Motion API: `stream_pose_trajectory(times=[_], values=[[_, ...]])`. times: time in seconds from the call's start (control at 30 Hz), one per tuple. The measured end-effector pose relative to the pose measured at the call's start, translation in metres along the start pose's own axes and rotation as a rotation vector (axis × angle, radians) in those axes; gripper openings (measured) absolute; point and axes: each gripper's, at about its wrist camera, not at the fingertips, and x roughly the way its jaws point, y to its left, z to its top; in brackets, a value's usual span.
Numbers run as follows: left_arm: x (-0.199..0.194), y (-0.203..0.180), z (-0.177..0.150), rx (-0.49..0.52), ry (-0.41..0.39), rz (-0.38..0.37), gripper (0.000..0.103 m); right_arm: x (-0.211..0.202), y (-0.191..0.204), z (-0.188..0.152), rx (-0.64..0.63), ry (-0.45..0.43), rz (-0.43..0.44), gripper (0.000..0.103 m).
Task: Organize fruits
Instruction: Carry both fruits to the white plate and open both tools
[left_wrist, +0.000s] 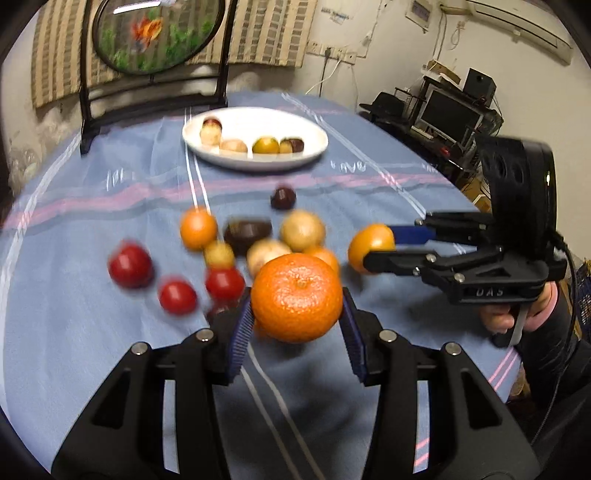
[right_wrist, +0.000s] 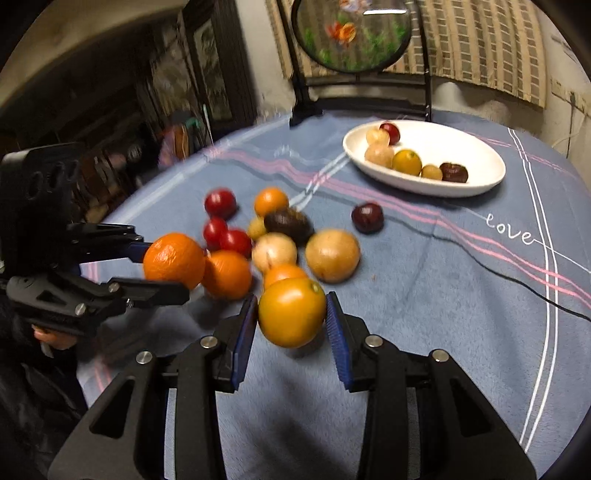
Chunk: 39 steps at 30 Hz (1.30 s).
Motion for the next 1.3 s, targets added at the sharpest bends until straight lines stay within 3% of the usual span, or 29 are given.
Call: stream_pose_trajectory(times=[0.1,0.27,0.33,0.4,0.53,0.67,0.8,0.93,1.17,1.3], values=[[0.005,0.008,0.039,0.034,-0.020,0.014,0.046,-0.008,-0.016,0.017,0.086,-0.072,0.000,0.038],[0.040,0.032,0.116,0.005,-0.058,0.040,0.046,-0.026,-0.043,0.068,0.138,-0.255,-0.149,0.038],[0.060,0.043,0.143,-0.020,-0.065,0.065,0.046,-0.020,-0.056,0.093,0.137,-0.283,-0.221,0.036],[0.074,0.052,0.158,-0.052,-0.068,0.080,0.046,-0.009,-0.067,0.105,0.158,-0.274,-0.232,0.034],[0.076,0.061,0.155,-0.086,-0.080,0.024,0.046,-0.002,-0.071,0.097,0.136,-0.217,-0.244,0.034],[0.070,0.061,0.142,-0.072,-0.078,0.017,0.046,0.003,-0.079,0.064,0.054,-0.047,-0.383,0.036],[0.065,0.058,0.133,-0.072,-0.064,0.003,0.046,0.013,-0.094,0.036,0.061,0.073,-0.410,0.036],[0.058,0.053,0.128,-0.052,-0.068,0.005,0.046,0.010,-0.092,0.031,0.100,0.091,-0.279,0.036],[0.054,0.049,0.122,-0.046,-0.061,-0.005,0.046,0.024,-0.068,0.026,0.049,0.183,-0.191,0.038],[0.052,0.050,0.119,-0.046,-0.059,-0.007,0.046,0.030,-0.053,0.017,0.008,0.227,-0.189,0.039]])
